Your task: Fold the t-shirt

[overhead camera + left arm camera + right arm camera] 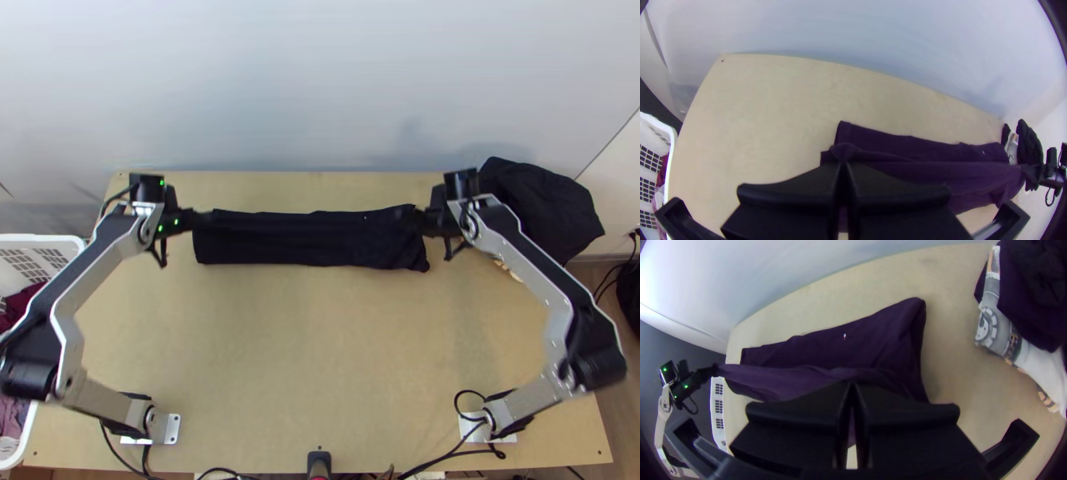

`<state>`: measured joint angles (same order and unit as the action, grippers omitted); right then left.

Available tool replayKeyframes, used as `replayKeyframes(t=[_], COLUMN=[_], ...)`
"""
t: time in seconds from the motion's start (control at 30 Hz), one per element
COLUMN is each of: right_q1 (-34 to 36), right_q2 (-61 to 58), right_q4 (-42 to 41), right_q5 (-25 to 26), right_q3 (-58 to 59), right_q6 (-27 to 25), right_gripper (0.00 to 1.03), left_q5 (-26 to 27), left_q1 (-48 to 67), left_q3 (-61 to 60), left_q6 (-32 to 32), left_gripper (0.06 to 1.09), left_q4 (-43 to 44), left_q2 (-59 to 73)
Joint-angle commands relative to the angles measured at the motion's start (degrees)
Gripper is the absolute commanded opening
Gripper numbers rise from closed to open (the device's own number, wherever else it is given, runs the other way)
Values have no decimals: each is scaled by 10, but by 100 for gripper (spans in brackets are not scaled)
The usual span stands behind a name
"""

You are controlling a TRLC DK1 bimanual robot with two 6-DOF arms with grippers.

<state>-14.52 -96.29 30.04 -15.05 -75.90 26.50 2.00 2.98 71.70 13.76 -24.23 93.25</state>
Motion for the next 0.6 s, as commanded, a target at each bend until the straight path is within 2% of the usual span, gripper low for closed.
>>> replayKeyframes(t=[0.0,0.3,0.37,0.43,0.47,0.57], right_q1=[18,27,31,36,39,42], right_q2=[-109,-197,-210,-224,-228,-226], right_q4=[-1,-1,-1,-1,-1,0], right_q5=[2,5,5,5,5,19], right_q3=[-105,-156,-156,-157,-158,-155], right_q6=[-1,-1,0,2,6,21], right_gripper=[3,3,3,3,9,46], left_q5=[-1,-2,-2,-2,-1,-1], left_q1=[-4,2,4,6,9,15], left_q3=[121,159,156,151,149,136], left_q6=[5,5,5,5,4,2], left_gripper=[10,10,13,31,42,70], left_q4=[12,51,60,60,60,59], left_q2=[122,219,231,240,242,242])
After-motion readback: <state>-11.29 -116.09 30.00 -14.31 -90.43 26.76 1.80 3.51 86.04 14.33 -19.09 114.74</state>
